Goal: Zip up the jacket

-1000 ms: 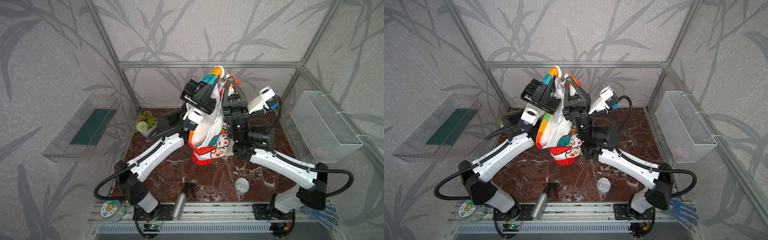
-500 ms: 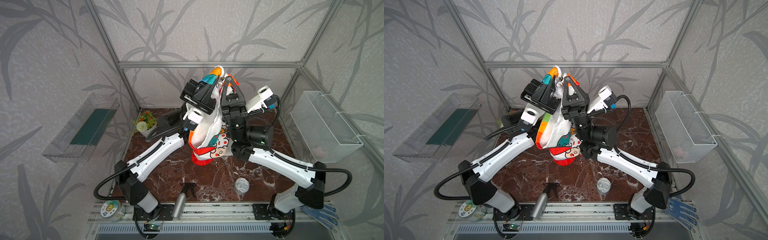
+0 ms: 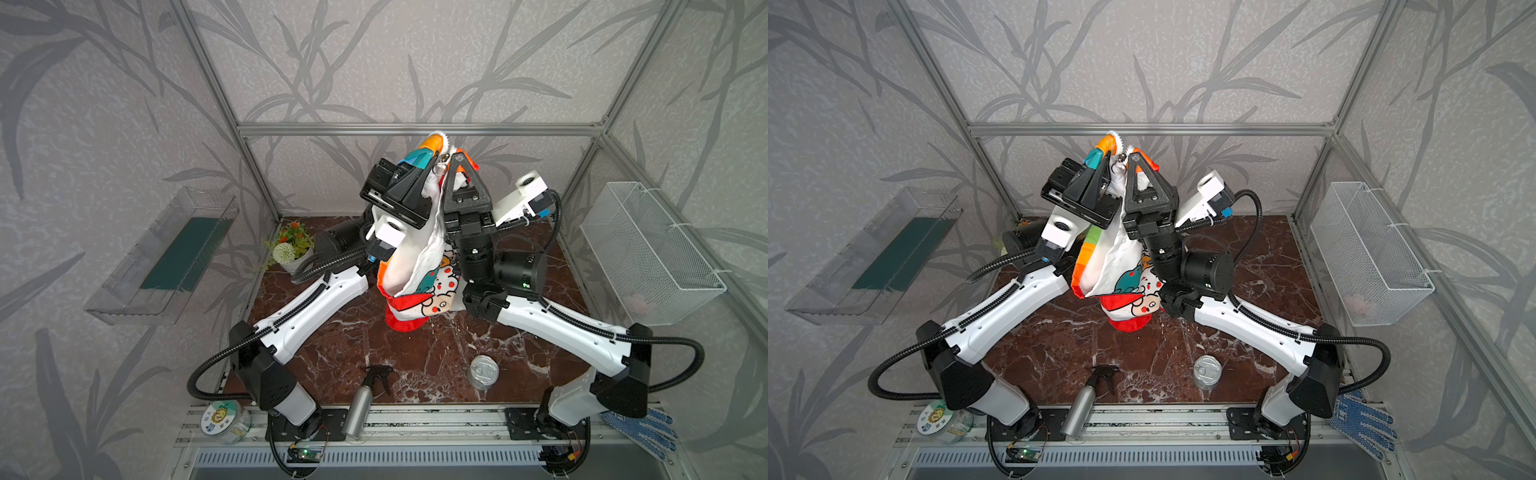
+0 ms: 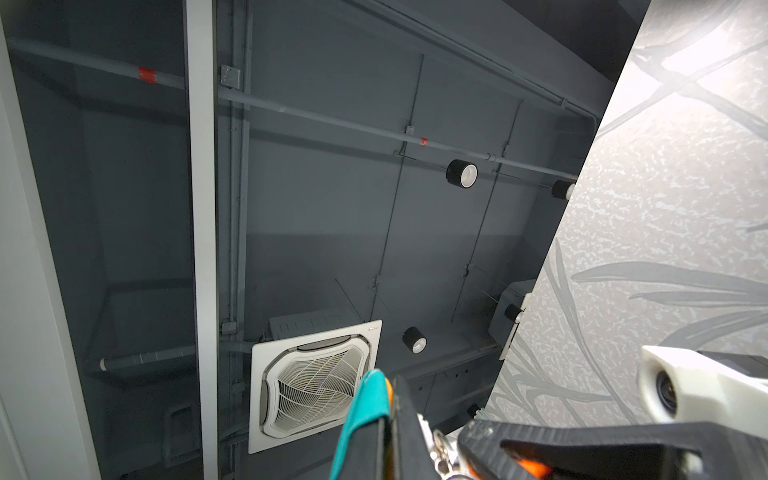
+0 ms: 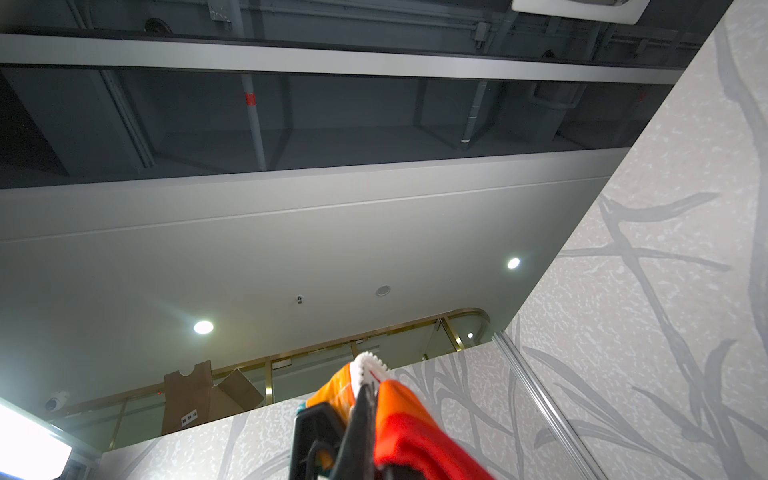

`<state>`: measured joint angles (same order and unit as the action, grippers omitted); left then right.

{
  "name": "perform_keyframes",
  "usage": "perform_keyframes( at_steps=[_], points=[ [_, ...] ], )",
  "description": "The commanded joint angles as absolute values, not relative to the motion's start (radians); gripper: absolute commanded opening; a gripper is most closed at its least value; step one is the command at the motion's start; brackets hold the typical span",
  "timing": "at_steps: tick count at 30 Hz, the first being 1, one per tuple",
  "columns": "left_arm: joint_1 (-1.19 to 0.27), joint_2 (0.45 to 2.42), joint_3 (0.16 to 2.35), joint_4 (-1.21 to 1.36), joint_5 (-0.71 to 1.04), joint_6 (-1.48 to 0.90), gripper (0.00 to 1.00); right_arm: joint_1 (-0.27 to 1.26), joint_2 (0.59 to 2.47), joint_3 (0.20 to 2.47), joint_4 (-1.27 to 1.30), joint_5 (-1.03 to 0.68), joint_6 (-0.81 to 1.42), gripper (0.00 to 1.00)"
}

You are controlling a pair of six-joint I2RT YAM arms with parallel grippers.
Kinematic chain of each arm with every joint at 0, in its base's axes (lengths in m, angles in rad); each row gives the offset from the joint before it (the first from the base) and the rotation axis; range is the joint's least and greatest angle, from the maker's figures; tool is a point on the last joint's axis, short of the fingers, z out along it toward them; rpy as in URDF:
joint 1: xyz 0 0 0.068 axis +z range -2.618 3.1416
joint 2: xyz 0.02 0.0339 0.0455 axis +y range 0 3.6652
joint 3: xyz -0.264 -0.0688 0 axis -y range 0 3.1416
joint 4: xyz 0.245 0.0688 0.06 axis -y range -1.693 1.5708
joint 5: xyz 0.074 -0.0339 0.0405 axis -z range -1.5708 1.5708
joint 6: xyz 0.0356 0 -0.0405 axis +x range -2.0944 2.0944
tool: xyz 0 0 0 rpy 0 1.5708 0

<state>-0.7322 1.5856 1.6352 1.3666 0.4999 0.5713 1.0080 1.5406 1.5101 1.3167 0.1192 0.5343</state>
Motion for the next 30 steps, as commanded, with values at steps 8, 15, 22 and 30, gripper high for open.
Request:
perform_keyframes(
  at_steps=[8,15,22,30],
  points=[
    [-0.741,1.571,1.64,1.414,0.5,0.58,0.0,1.014,1.514,1.546,1.371,0.099,0.518,0.0],
    [-0.74,1.568,1.635,1.411,0.495,0.584,0.0,1.012,1.505,1.549,1.353,0.086,0.509,0.0],
    [-0.739,1.56,1.628,1.401,0.495,0.583,0.0,1.003,1.5,1.545,1.35,0.083,0.503,0.0],
    [-0.739,1.543,1.603,1.4,0.47,0.571,0.0,0.995,1.487,1.547,1.324,0.072,0.5,0.0]
  ],
)
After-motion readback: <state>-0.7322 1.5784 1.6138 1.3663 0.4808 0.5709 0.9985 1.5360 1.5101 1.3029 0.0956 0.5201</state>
